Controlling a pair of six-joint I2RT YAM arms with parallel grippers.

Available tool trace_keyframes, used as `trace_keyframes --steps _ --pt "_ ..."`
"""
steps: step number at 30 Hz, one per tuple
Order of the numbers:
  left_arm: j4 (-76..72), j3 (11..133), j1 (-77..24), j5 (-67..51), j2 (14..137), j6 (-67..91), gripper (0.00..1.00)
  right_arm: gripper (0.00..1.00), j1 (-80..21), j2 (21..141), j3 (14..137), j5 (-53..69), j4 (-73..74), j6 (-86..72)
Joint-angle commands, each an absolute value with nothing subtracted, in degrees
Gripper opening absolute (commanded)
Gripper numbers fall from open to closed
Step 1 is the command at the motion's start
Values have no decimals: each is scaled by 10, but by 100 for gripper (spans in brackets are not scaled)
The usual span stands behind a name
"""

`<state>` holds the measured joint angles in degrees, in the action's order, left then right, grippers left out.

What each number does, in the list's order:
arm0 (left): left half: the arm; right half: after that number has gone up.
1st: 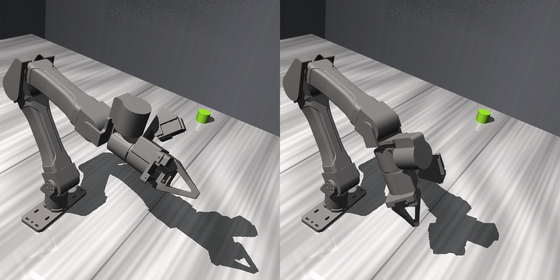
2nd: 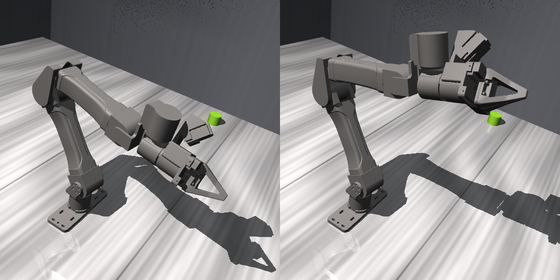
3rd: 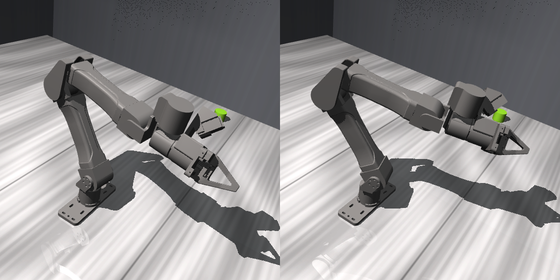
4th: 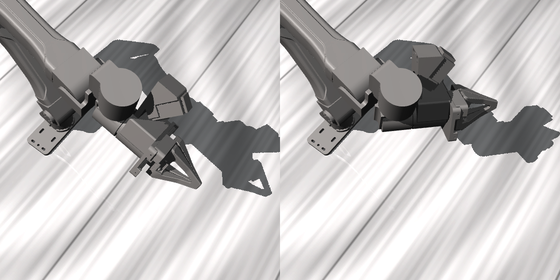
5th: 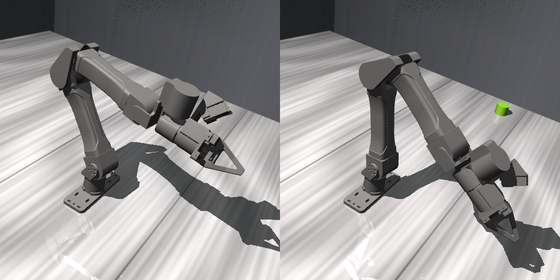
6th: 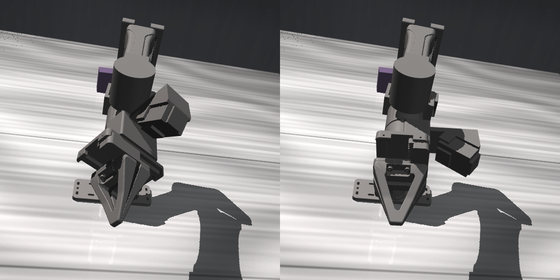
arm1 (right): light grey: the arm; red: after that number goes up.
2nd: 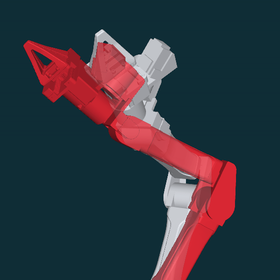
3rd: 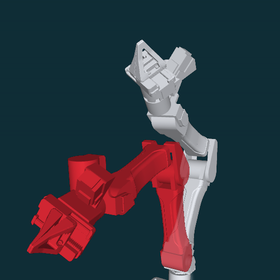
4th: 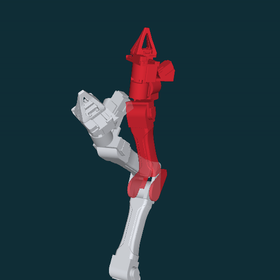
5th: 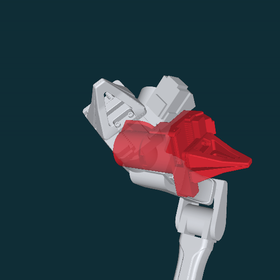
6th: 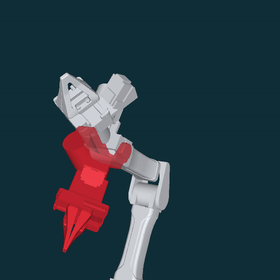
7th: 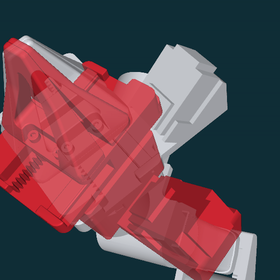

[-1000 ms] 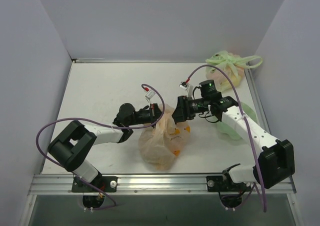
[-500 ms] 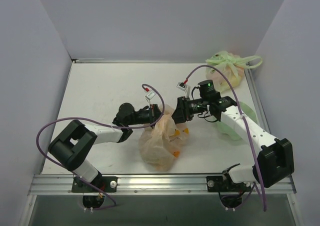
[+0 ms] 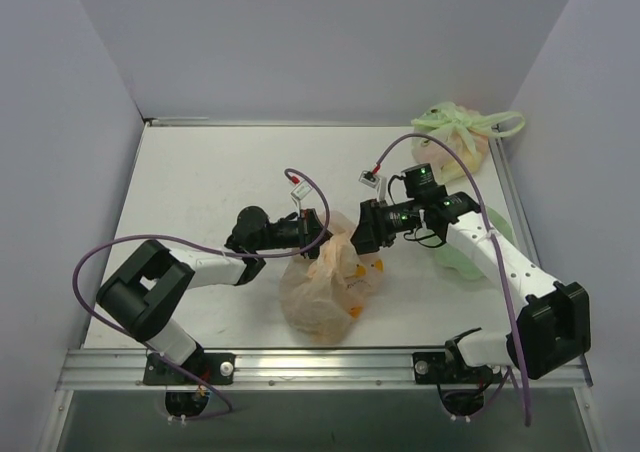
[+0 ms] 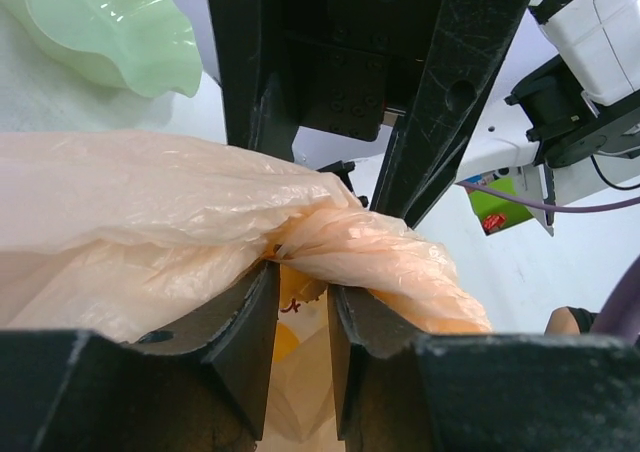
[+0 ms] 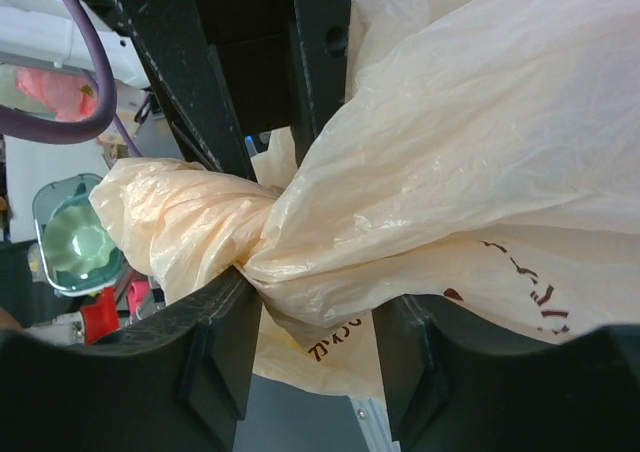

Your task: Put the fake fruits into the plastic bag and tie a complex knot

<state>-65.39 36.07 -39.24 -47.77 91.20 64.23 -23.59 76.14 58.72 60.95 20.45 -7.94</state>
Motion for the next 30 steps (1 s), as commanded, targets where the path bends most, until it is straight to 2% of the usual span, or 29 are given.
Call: trace_keyframes --steps 1,5,12,16,21,26,27,28,30 --pt "-728 374 -391 -483 905 651 36 43 -229 746 599 592 247 -39" --pt "-729 374 -392 -484 905 651 41 31 -229 751 599 595 245 -33" --pt "-729 361 -372 -502 896 649 48 0 -227 751 605 592 252 -20" --pt "-736 358 -344 -539 887 646 49 0 -225 751 608 586 258 -11" --pt "-704 350 -266 -624 848 622 66 0 -223 746 606 610 237 -4" --pt "-458 381 -163 -721 735 428 69 0 -228 758 606 653 170 -5" --pt "-414 388 -154 -731 714 382 73 0 -229 763 609 658 164 -4" --pt "-251 403 -144 -738 680 246 76 0 -230 766 615 665 159 -4" --pt "-18 473 -142 -708 657 62 77 0 -235 777 629 672 144 -4"
